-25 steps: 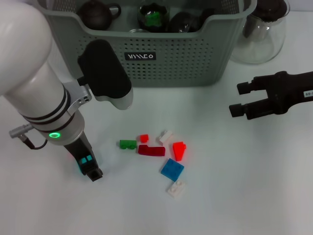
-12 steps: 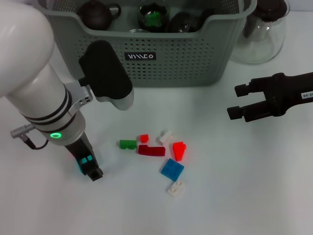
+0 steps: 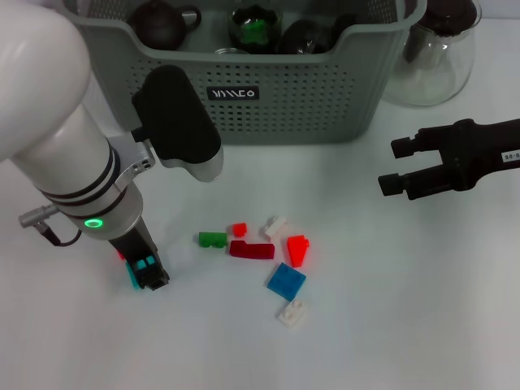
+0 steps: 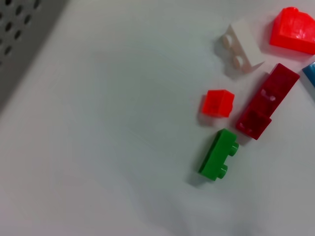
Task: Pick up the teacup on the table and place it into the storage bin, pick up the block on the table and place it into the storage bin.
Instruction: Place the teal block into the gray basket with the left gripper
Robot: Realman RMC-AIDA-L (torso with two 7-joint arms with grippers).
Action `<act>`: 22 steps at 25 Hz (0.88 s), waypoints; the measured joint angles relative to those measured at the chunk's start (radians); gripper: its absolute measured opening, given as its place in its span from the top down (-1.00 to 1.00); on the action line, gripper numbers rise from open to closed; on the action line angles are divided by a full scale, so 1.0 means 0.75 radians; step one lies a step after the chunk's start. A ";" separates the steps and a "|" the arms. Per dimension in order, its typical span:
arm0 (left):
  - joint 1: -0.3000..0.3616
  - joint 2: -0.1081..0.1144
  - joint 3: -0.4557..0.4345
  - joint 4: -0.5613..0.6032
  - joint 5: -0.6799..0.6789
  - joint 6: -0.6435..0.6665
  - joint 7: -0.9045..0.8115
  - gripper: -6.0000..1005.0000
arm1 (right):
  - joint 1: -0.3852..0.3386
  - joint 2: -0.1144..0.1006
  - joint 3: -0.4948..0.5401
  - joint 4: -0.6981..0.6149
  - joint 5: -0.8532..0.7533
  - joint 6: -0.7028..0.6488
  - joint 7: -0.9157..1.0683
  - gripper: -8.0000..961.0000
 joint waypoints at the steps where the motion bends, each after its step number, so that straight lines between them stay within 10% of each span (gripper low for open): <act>1: -0.001 0.000 -0.002 0.002 0.000 0.001 -0.001 0.02 | 0.000 0.000 0.000 -0.001 0.001 0.000 0.000 -0.89; 13: -0.045 0.003 -0.076 0.259 -0.181 0.184 -0.160 0.19 | 0.006 -0.009 -0.006 -0.011 -0.006 -0.002 0.014 -0.89; 22: -0.153 0.013 -0.571 0.419 -0.598 0.240 -0.213 0.18 | 0.075 -0.003 -0.077 -0.065 -0.265 -0.009 0.079 -0.89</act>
